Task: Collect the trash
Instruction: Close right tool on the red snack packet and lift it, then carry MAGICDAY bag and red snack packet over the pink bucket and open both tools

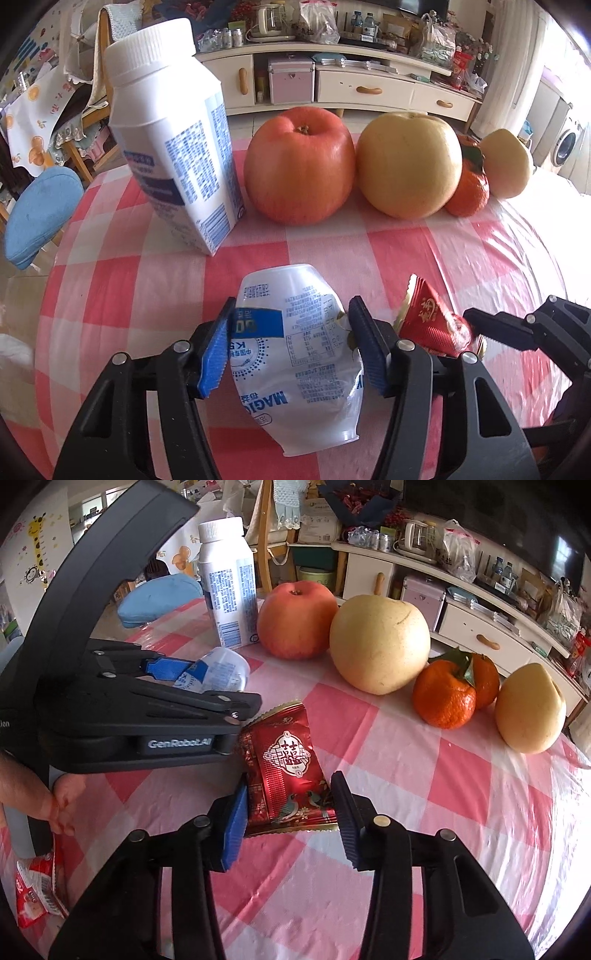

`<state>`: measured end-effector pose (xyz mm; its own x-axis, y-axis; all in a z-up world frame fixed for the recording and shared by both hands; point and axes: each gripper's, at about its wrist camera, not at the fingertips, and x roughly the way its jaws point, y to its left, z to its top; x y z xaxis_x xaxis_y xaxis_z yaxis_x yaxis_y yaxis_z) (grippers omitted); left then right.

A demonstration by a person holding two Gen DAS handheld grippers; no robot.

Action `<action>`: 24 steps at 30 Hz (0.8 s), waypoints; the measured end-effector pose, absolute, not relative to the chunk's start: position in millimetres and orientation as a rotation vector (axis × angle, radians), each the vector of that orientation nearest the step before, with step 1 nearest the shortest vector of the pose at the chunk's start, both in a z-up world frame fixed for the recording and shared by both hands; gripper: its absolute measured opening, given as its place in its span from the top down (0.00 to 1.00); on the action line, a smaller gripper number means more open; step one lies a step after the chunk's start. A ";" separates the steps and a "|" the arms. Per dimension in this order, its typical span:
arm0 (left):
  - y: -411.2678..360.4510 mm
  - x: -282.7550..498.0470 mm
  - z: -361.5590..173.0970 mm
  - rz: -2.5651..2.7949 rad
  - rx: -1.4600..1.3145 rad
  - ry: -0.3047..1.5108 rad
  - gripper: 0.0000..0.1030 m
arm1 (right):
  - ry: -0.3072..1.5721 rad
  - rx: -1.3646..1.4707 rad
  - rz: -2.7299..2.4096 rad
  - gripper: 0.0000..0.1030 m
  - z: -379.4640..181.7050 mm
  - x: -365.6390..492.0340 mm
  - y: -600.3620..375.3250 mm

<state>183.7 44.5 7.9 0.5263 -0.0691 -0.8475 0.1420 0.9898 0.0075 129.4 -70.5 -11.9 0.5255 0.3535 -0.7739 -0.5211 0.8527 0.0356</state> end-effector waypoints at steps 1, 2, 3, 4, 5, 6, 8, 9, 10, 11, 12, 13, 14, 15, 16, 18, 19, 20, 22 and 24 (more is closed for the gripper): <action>45.8 181.5 8.0 -0.129 0.078 1.011 0.41 | 0.874 -0.211 0.527 0.57 -12.0 127.0 -70.8; 47.0 177.7 8.4 -0.131 0.078 1.011 0.41 | 0.876 -0.209 0.527 0.57 -11.7 124.9 -71.3; 48.5 173.1 9.1 -0.132 0.080 1.008 0.41 | 0.878 -0.208 0.527 0.57 -11.4 123.9 -71.8; 50.4 170.6 10.3 -0.135 0.079 1.006 0.41 | 0.880 -0.207 0.525 0.57 -11.0 121.6 -72.5; 52.4 166.5 11.8 -0.140 0.072 1.005 0.41 | 0.883 -0.205 0.523 0.57 -10.6 119.3 -73.4; 54.3 161.1 13.4 -0.143 0.063 1.002 0.41 | 0.885 -0.203 0.522 0.57 -10.0 116.9 -74.4; 58.7 154.8 17.2 -0.147 0.054 0.997 0.41 | 0.886 -0.199 0.519 0.58 -8.2 114.4 -76.4; 59.9 150.0 19.8 -0.151 0.053 0.995 0.41 | 0.885 -0.195 0.517 0.58 -6.9 111.8 -77.6; 61.6 146.7 21.7 -0.155 0.054 0.993 0.41 | 0.884 -0.193 0.514 0.58 -5.7 109.6 -78.4; 62.2 142.3 24.2 -0.158 0.056 0.989 0.41 | 0.881 -0.191 0.511 0.58 -3.7 106.7 -79.5; 63.0 137.3 27.3 -0.162 0.056 0.984 0.41 | 0.879 -0.185 0.509 0.58 -1.7 104.5 -81.0; 63.9 133.1 30.5 -0.167 0.054 0.980 0.41 | 0.876 -0.178 0.508 0.58 -0.1 101.8 -82.7; 65.4 132.0 32.7 -0.171 0.053 0.978 0.41 | 0.873 -0.171 0.506 0.58 2.4 98.4 -84.8; 66.0 128.6 35.7 -0.174 0.053 0.975 0.41 | 0.870 -0.163 0.504 0.58 5.0 95.6 -87.0; 66.8 124.3 39.2 -0.177 0.051 0.971 0.41 | 0.867 -0.158 0.503 0.58 6.2 90.6 -88.4; 69.7 115.5 45.7 -0.184 0.042 0.961 0.41 | 0.861 -0.145 0.500 0.58 11.1 84.2 -91.4; 71.1 111.9 48.2 -0.186 0.034 0.957 0.41 | 0.859 -0.140 0.500 0.58 12.8 80.4 -92.0; 72.2 107.3 50.9 -0.188 0.027 0.954 0.41 | 0.857 -0.134 0.499 0.58 14.6 76.6 -92.9; 73.2 98.5 55.8 -0.195 0.022 0.947 0.41 | 0.854 -0.124 0.499 0.58 17.5 71.4 -95.7; 74.9 88.5 60.5 -0.206 0.012 0.940 0.41 | 0.854 -0.110 0.496 0.58 19.4 63.8 -97.1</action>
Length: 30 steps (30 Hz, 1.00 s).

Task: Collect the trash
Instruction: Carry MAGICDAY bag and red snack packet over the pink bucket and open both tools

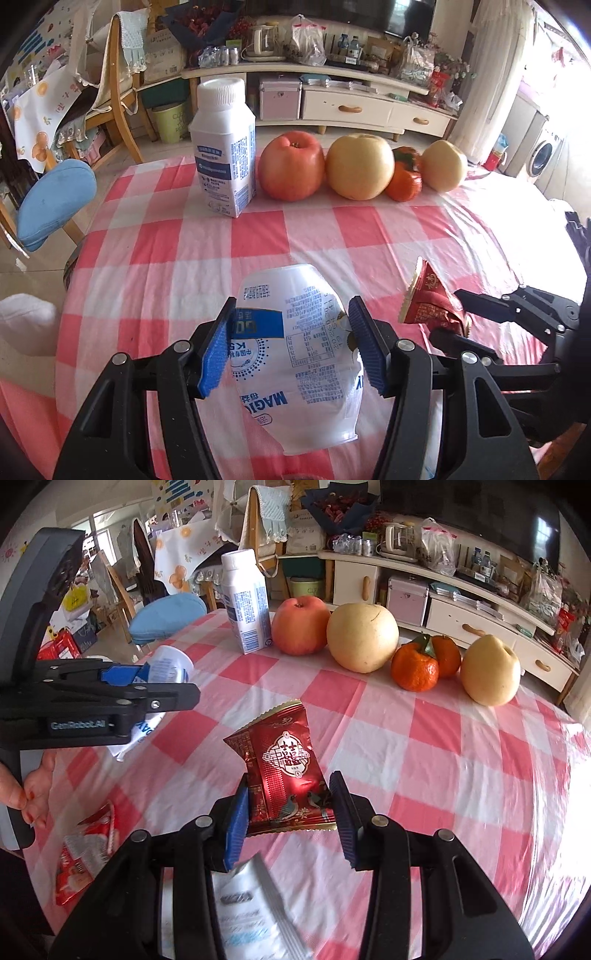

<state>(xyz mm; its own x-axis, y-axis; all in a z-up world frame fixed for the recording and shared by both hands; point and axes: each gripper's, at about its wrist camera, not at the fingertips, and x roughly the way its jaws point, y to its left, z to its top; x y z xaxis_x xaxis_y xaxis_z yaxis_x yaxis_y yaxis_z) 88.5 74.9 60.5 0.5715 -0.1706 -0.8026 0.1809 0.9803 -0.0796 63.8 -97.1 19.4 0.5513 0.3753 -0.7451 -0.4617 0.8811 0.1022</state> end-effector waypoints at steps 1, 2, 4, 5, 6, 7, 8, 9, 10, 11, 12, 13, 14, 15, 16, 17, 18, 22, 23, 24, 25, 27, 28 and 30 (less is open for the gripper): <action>74.4 83.5 62.5 -0.210 0.010 0.938 0.41 | 0.854 -0.106 0.495 0.58 19.6 60.0 -97.7; 74.8 79.1 64.2 -0.212 0.011 0.936 0.41 | 0.854 -0.102 0.492 0.58 20.0 55.8 -98.6; 76.2 67.8 69.3 -0.219 0.014 0.923 0.41 | 0.854 -0.092 0.487 0.58 21.4 47.3 -100.3; 77.7 63.4 72.1 -0.223 0.009 0.918 0.41 | 0.853 -0.088 0.485 0.58 22.5 42.8 -101.6; 79.5 56.7 75.4 -0.226 0.003 0.912 0.41 | 0.849 -0.081 0.482 0.58 24.0 37.8 -103.1; 80.6 52.8 78.0 -0.228 0.001 0.909 0.41 | 0.846 -0.077 0.481 0.58 24.8 33.8 -103.5; 81.7 48.0 80.3 -0.231 0.001 0.905 0.41 | 0.842 -0.070 0.480 0.58 26.6 28.6 -104.4; 83.1 41.3 83.7 -0.237 0.001 0.897 0.41 | 0.837 -0.063 0.481 0.58 28.5 23.4 -105.0; 84.7 35.6 86.8 -0.241 -0.002 0.889 0.41 | 0.833 -0.059 0.482 0.58 31.4 19.9 -105.3; 86.5 31.0 89.0 -0.243 -0.006 0.883 0.41 | 0.828 -0.057 0.483 0.58 32.4 15.2 -105.5; 88.2 26.3 91.9 -0.244 -0.011 0.877 0.41 | 0.822 -0.057 0.483 0.58 34.3 10.1 -105.5; 90.5 19.9 96.3 -0.249 -0.019 0.867 0.41 | 0.817 -0.057 0.483 0.58 35.6 5.7 -104.6; 92.5 15.2 99.3 -0.254 -0.024 0.858 0.41 | 0.811 -0.054 0.484 0.58 37.2 0.1 -103.7; 95.0 8.4 103.6 -0.257 -0.029 0.846 0.41 | 0.808 -0.049 0.486 0.58 38.5 -5.2 -102.9; 96.8 4.9 106.1 -0.261 -0.034 0.840 0.41 | 0.806 -0.045 0.488 0.58 39.4 -9.3 -102.9; 98.6 -0.3 108.8 -0.266 -0.043 0.835 0.41 | 0.803 -0.041 0.490 0.58 40.7 -14.4 -102.3; 102.1 -7.3 112.0 -0.272 -0.055 0.826 0.41 | 0.799 -0.039 0.490 0.58 42.0 -20.1 -101.4; 110.7 -29.8 120.2 -0.290 -0.079 0.806 0.40 | 0.793 -0.016 0.497 0.58 45.2 -36.7 -99.9; 113.2 -34.7 121.0 -0.293 -0.084 0.803 0.40 | 0.792 -0.011 0.500 0.58 45.9 -41.0 -99.3; 116.2 -39.4 121.7 -0.295 -0.090 0.801 0.40 | 0.790 -0.011 0.502 0.58 46.7 -45.8 -97.9; 121.2 -46.0 122.8 -0.295 -0.099 0.797 0.40 | 0.788 -0.012 0.504 0.58 47.8 -50.5 -96.7; 127.7 -54.0 124.3 -0.294 -0.110 0.793 0.40 | 0.787 -0.009 0.511 0.58 48.4 -57.8 -93.4; 132.9 -59.3 125.4 -0.292 -0.119 0.789 0.40 | 0.791 -0.008 0.517 0.58 48.4 -62.7 -90.3; 143.4 -68.5 127.7 -0.287 -0.137 0.778 0.40 | 0.795 -0.010 0.527 0.58 47.7 -70.9 -84.1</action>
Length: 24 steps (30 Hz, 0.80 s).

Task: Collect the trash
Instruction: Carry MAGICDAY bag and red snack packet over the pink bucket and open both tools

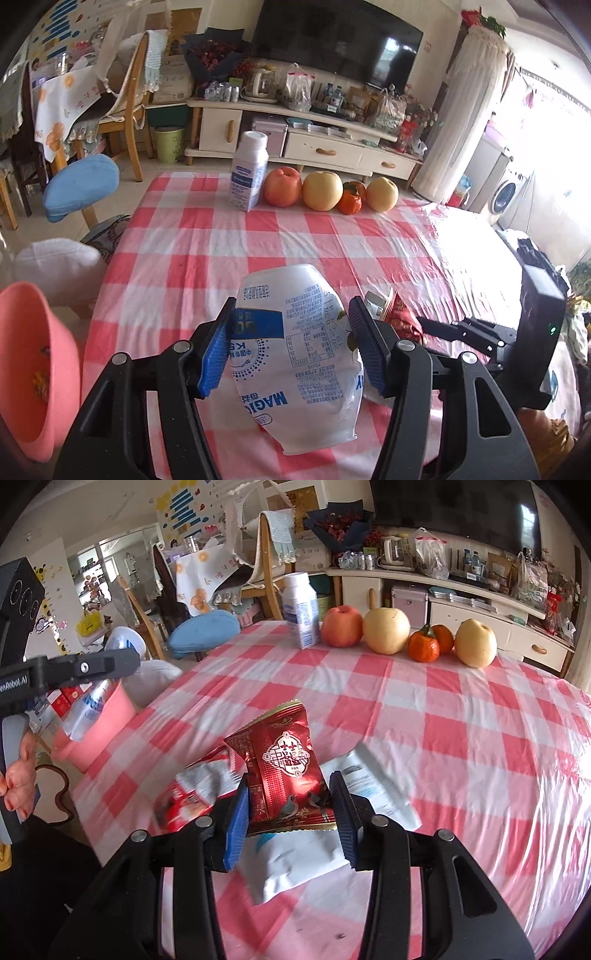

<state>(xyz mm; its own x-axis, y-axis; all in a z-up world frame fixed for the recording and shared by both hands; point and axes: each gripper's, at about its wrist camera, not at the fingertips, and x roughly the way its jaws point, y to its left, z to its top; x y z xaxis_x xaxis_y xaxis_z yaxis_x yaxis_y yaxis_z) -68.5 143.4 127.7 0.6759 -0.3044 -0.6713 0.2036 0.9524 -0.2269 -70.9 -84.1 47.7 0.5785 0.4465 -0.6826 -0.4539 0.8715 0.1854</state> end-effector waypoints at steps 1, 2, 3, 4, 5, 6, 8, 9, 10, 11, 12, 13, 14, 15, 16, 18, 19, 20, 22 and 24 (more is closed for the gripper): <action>148.0 -71.7 128.7 -0.283 -0.143 0.774 0.40 | 0.798 -0.013 0.531 0.58 47.1 -74.3 -81.2; 155.4 -76.8 130.5 -0.277 -0.154 0.765 0.40 | 0.800 -0.018 0.536 0.58 46.4 -78.1 -77.0; 159.8 -79.6 131.5 -0.273 -0.161 0.761 0.40 | 0.803 -0.025 0.542 0.58 45.5 -82.3 -72.0; 168.0 -84.1 132.9 -0.265 -0.175 0.753 0.40 | 0.804 -0.033 0.547 0.58 45.1 -84.9 -67.7; 175.3 -87.8 133.9 -0.257 -0.186 0.747 0.40 | 0.804 -0.044 0.553 0.58 45.0 -88.9 -62.3; 182.4 -91.4 134.9 -0.248 -0.198 0.742 0.40 | 0.802 -0.053 0.563 0.58 45.2 -93.2 -56.4; 199.7 -98.5 136.7 -0.220 -0.222 0.730 0.40 | 0.799 -0.070 0.581 0.58 46.1 -99.9 -46.4; 210.6 -102.2 137.8 -0.199 -0.238 0.721 0.40 | 0.796 -0.079 0.586 0.58 47.0 -101.8 -42.9; 219.7 -105.0 138.9 -0.185 -0.253 0.712 0.40 | 0.790 -0.092 0.593 0.58 48.4 -105.7 -36.7; 227.9 -107.3 139.7 -0.171 -0.267 0.704 0.40 | 0.788 -0.099 0.601 0.58 49.5 -108.0 -32.0; 238.7 -109.8 140.4 -0.152 -0.284 0.697 0.40 | 0.789 -0.102 0.609 0.58 50.6 -110.2 -27.3; 246.3 -111.2 140.4 -0.138 -0.296 0.693 0.40 | 0.790 -0.106 0.619 0.58 51.9 -112.7 -20.8; 256.2 -113.0 139.9 -0.120 -0.310 0.689 0.40 | 0.790 -0.112 0.630 0.58 53.1 -115.1 -13.9; 268.3 -115.3 139.1 -0.093 -0.326 0.684 0.40 | 0.789 -0.121 0.641 0.58 54.4 -117.2 -6.3; 276.0 -117.1 139.2 -0.075 -0.335 0.679 0.40 | 0.789 -0.132 0.651 0.58 55.4 -119.0 1.2; 294.2 -120.8 138.4 -0.029 -0.352 0.670 0.40 | 0.790 -0.154 0.673 0.58 56.7 -121.5 17.1; 303.4 -122.6 137.9 -0.010 -0.366 0.665 0.40 | 0.790 -0.160 0.683 0.58 57.8 -122.3 24.5; 312.7 -124.2 137.3 0.007 -0.383 0.659 0.40 | 0.790 -0.167 0.696 0.58 58.8 -123.2 33.5; 331.5 -127.8 136.5 0.046 -0.417 0.645 0.40 | 0.785 -0.179 0.721 0.58 61.6 -124.6 51.7; 347.2 -130.1 135.1 0.081 -0.448 0.635 0.40 | 0.778 -0.184 0.752 0.58 66.3 -124.6 72.2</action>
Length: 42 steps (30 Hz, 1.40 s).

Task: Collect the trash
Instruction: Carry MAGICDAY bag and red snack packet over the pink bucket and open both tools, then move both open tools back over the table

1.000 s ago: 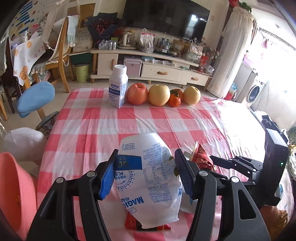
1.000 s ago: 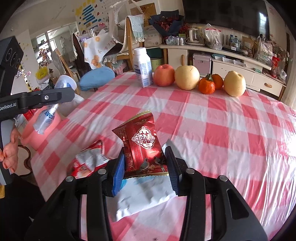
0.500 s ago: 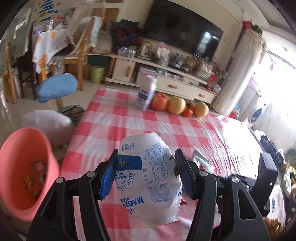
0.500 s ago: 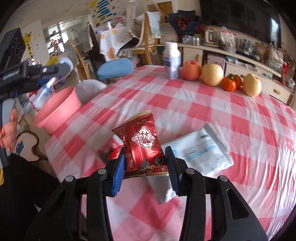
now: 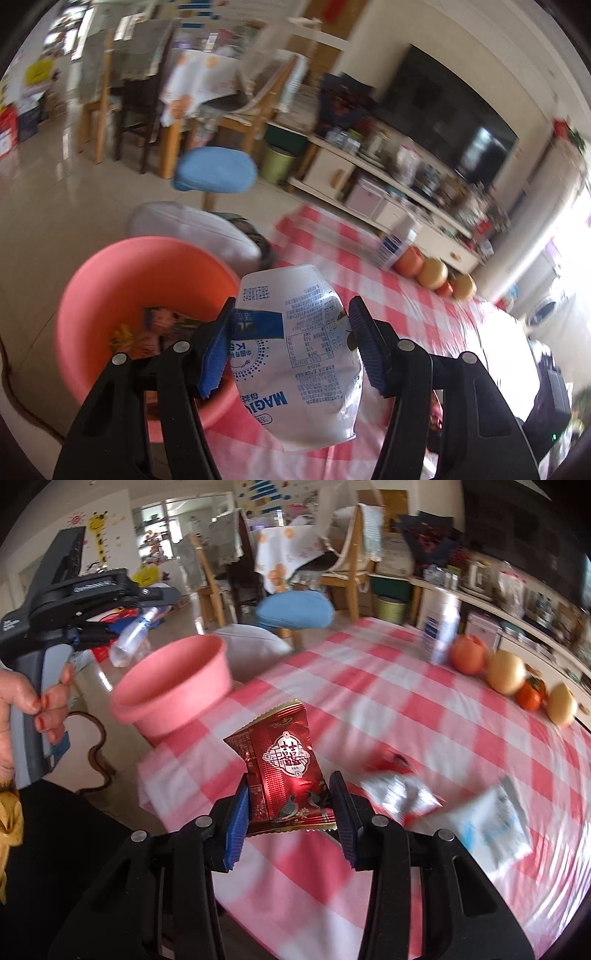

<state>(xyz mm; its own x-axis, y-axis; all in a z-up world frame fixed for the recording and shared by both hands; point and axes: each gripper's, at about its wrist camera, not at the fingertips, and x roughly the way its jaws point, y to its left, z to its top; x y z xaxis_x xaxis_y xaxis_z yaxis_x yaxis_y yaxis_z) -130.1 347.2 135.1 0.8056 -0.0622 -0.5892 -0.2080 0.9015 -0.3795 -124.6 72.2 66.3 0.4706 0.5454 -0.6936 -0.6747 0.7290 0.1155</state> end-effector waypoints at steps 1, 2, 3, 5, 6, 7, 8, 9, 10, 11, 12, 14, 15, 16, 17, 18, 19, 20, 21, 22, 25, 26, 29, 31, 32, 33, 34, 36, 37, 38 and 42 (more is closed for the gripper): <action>358.8 -131.7 133.1 0.103 -0.474 0.628 0.40 | 0.774 -0.186 0.764 0.58 68.5 -124.4 79.9; 370.1 -132.9 130.4 0.124 -0.500 0.625 0.40 | 0.767 -0.191 0.780 0.58 71.6 -124.0 91.4; 380.6 -133.8 127.3 0.146 -0.523 0.624 0.40 | 0.759 -0.197 0.795 0.58 75.2 -123.1 103.3; 398.8 -135.9 121.0 0.188 -0.563 0.626 0.40 | 0.746 -0.208 0.824 0.58 81.1 -121.5 124.0; 405.9 -135.7 117.8 0.203 -0.583 0.629 0.40 | 0.738 -0.215 0.840 0.58 84.5 -120.1 136.5; 411.4 -136.5 115.7 0.213 -0.596 0.631 0.40 | 0.731 -0.221 0.851 0.58 86.8 -119.3 145.1; 420.0 -136.4 111.9 0.233 -0.613 0.635 0.40 | 0.722 -0.233 0.866 0.58 89.7 -118.0 157.9; 426.4 -136.1 109.2 0.248 -0.625 0.637 0.40 | 0.714 -0.243 0.879 0.58 92.1 -116.6 170.3; 431.1 -136.4 106.9 0.259 -0.636 0.637 0.40 | 0.711 -0.247 0.888 0.58 93.3 -115.3 178.8; 436.3 -135.7 104.7 0.266 -0.648 0.638 0.40 | 0.709 -0.251 0.900 0.58 94.9 -113.5 189.6; 442.3 -134.2 101.1 0.271 -0.666 0.643 0.40 | 0.704 -0.257 0.913 0.58 96.2 -111.0 202.6; 448.7 -131.0 94.7 0.283 -0.685 0.654 0.40 | 0.695 -0.273 0.927 0.57 98.0 -107.0 221.3; 453.4 -128.6 90.7 0.293 -0.697 0.661 0.40 | 0.689 -0.281 0.931 0.57 98.6 -104.6 231.7; 455.1 -127.4 88.0 0.296 -0.702 0.666 0.40 | 0.685 -0.285 0.933 0.57 98.7 -102.9 238.9; 458.5 -125.2 84.4 0.307 -0.708 0.675 0.35 | 0.683 -0.291 0.934 0.53 97.7 -100.0 248.6; 460.9 -123.9 81.6 0.328 -0.712 0.682 0.31 | 0.686 -0.296 0.934 0.48 95.8 -98.0 255.2; 462.3 -124.5 79.3 0.345 -0.715 0.683 0.24 | 0.687 -0.309 0.916 0.30 92.5 -95.4 262.7; 463.7 -125.3 77.5 0.359 -0.718 0.683 0.22 | 0.676 -0.316 0.894 0.22 89.5 -94.3 266.6; 464.7 -125.0 75.7 0.366 -0.721 0.686 0.21 | 0.668 -0.308 0.887 0.22 87.2 -94.1 266.8; 464.8 -124.4 73.9 0.370 -0.724 0.693 0.17 | 0.674 -0.290 0.884 0.21 84.7 -93.2 264.7; 463.5 -125.0 72.4 0.380 -0.725 0.696 0.13 | 0.691 -0.233 0.851 0.15 79.1 -92.3 248.3; 462.4 -124.7 73.1 0.383 -0.719 0.696 0.11 | 0.691 -0.226 0.840 0.12 78.3 -92.4 244.2; 457.7 -125.2 76.2 0.390 -0.704 0.691 0.09 | 0.700 -0.205 0.797 0.10 73.4 -95.2 223.2; 451.6 -121.4 80.3 0.373 -0.682 0.705 0.07 | 0.719 -0.194 0.771 0.09 68.8 -94.8 211.3; 448.1 -118.9 82.6 0.363 -0.663 0.709 0.07 | 0.730 -0.189 0.755 0.09 66.2 -94.5 204.7; 444.6 -117.7 85.3 0.357 -0.645 0.711 0.07 | 0.739 -0.182 0.742 0.09 63.3 -93.9 198.3; 441.4 -116.4 87.4 0.351 -0.628 0.710 0.07 | 0.746 -0.177 0.734 0.09 61.0 -94.8 193.4; 435.4 -115.8 92.7 0.333 -0.614 0.691 0.07 | 0.761 -0.170 0.720 0.09 55.9 -97.5 184.6; 431.5 -116.3 95.7 0.318 -0.608 0.677 0.07 | 0.766 -0.169 0.710 0.09 53.6 -100.0 179.8; 428.5 -116.3 97.8 0.308 -0.601 0.669 0.07 | 0.768 -0.168 0.704 0.09 51.8 -102.7 174.9; 413.4 -111.3 105.9 0.245 -0.576 0.651 0.07 | 0.764 -0.154 0.694 0.09 50.4 -111.0 156.9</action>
